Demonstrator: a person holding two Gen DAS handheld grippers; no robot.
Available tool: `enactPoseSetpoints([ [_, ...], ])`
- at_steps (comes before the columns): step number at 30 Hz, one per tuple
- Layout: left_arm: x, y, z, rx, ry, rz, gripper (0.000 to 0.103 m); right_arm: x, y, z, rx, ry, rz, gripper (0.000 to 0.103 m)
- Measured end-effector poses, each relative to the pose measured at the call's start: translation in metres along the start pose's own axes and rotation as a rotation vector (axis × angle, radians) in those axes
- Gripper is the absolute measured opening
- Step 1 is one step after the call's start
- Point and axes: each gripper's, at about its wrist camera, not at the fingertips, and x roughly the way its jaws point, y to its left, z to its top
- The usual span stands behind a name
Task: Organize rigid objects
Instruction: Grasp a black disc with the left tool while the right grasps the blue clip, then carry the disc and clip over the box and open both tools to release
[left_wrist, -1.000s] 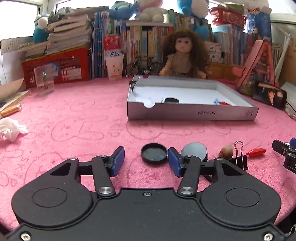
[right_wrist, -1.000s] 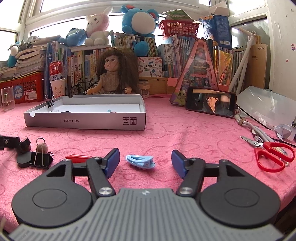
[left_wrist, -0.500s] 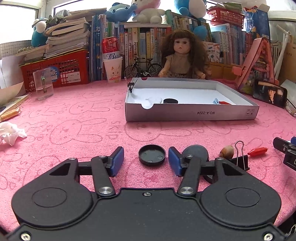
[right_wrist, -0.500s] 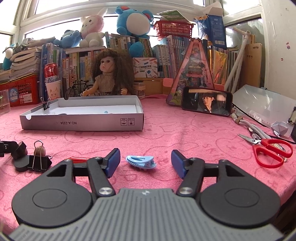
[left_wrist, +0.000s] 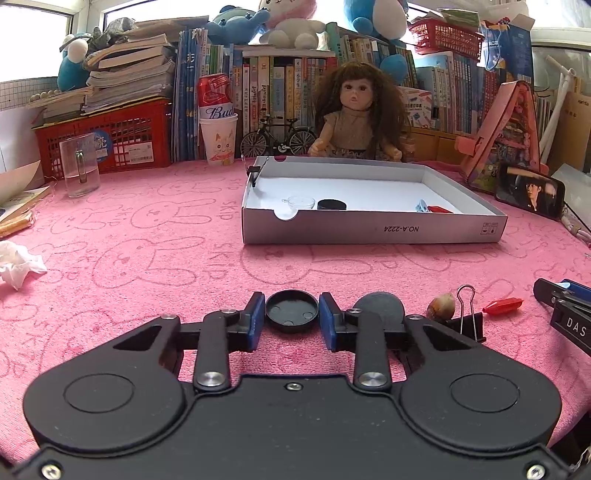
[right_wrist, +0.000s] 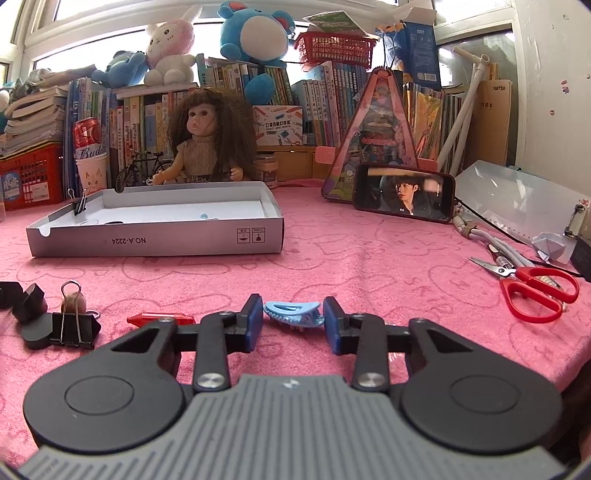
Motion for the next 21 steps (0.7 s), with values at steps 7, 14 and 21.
enactPoseSetpoints([
  [7, -0.002, 0.0, 0.005, -0.001, -0.01, -0.012, 0.03, 0.0, -0.007, 0.006, 0.002, -0.02, 0.013, 0.04],
  [14, -0.003, 0.001, 0.014, 0.005, -0.024, -0.017, 0.03, 0.003, -0.01, 0.015, 0.003, -0.039, 0.026, 0.04],
  [21, -0.002, 0.003, 0.024, 0.004, -0.039, -0.023, 0.03, 0.004, -0.009, 0.022, -0.002, -0.05, 0.041, 0.04],
])
